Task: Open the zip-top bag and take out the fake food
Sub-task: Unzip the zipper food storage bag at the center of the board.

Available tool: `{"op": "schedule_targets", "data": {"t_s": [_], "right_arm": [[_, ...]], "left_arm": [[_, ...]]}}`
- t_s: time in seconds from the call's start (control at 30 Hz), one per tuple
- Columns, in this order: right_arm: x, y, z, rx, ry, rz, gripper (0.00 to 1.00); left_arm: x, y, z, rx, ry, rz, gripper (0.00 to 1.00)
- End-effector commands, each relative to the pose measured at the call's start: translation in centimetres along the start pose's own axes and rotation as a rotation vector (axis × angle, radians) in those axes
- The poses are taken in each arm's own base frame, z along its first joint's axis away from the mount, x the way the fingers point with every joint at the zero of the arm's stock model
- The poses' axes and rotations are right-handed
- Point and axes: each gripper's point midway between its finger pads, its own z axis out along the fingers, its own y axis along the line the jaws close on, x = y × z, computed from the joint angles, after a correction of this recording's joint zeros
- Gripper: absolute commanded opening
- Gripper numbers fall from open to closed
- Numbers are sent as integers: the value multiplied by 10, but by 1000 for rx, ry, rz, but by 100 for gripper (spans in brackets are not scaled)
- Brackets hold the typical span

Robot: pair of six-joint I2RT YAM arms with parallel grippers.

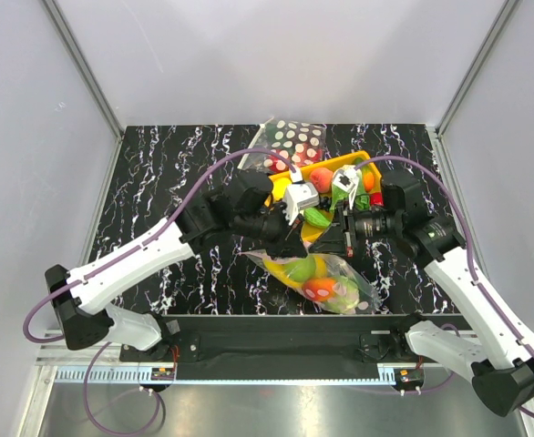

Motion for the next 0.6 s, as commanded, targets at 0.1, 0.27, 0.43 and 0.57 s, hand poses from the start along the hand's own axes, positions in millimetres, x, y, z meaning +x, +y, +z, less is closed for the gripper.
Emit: {"op": "schedule_targets", "data": {"t_s": [0.1, 0.27, 0.43, 0.57], "right_arm": [[-38, 33, -13, -46, -105, -134, 0], [-45, 39, -17, -43, -118, -154, 0], [-48, 38, -18, -22, -128, -166, 0], [-51, 36, -20, -5, -138, -180, 0]], "left_arm": [[20, 11, -7, -60, 44, -19, 0], [22, 17, -8, -80, 43, -23, 0], [25, 20, -9, -92, 47, -28, 0], [29, 23, -11, -102, 53, -32, 0]]}}
